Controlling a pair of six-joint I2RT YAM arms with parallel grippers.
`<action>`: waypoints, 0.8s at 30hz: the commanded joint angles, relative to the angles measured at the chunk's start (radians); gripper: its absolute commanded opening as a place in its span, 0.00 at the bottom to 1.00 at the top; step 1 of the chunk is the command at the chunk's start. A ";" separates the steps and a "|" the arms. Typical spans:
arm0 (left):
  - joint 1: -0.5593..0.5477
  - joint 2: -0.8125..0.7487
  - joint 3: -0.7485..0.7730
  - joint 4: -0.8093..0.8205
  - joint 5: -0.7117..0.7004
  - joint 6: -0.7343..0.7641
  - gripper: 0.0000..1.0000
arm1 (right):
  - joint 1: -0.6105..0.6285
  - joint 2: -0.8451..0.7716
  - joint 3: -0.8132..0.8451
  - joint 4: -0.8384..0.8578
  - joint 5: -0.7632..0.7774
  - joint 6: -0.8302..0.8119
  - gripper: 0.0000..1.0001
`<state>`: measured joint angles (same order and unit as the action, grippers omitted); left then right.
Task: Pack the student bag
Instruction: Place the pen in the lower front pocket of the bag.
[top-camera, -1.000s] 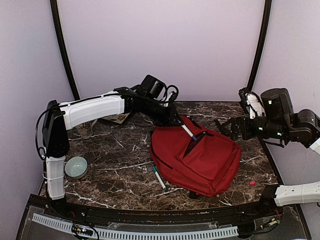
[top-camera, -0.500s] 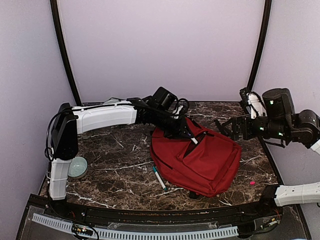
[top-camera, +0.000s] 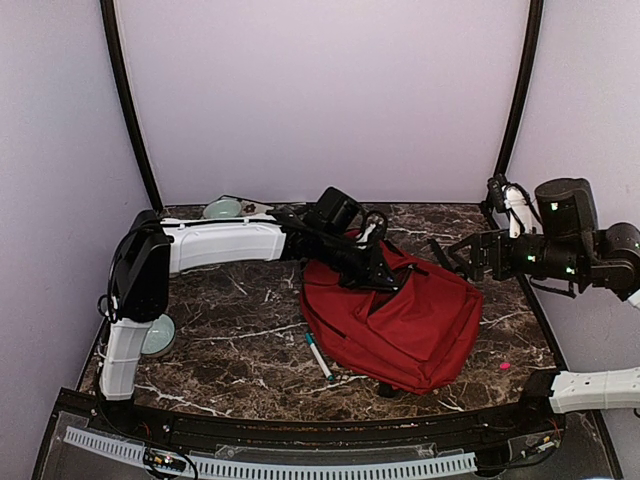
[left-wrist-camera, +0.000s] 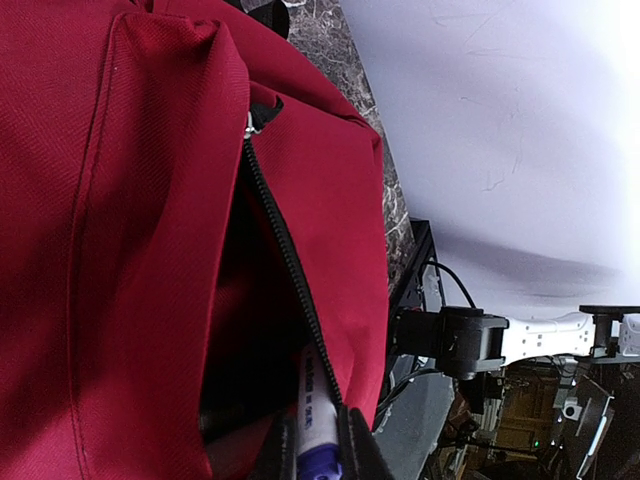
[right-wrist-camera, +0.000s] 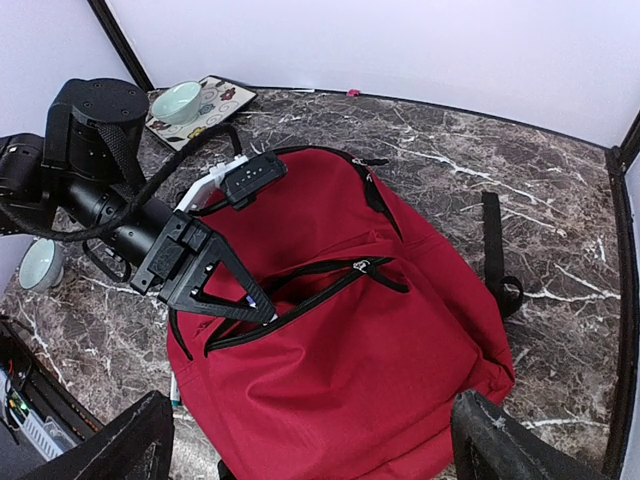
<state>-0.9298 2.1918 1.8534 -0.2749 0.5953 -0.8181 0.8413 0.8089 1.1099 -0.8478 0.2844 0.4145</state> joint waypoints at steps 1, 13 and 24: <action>-0.017 -0.001 -0.026 0.062 0.059 -0.033 0.00 | -0.008 -0.001 0.004 0.004 -0.005 0.019 0.97; -0.033 -0.004 0.037 0.013 0.076 0.005 0.33 | -0.008 -0.046 -0.025 0.011 -0.018 0.072 0.97; -0.036 -0.091 0.129 -0.159 -0.085 0.094 0.78 | -0.008 -0.024 -0.011 0.053 -0.040 0.021 0.97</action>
<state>-0.9577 2.2044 1.9411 -0.3340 0.5976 -0.7879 0.8413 0.7795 1.0927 -0.8520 0.2611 0.4622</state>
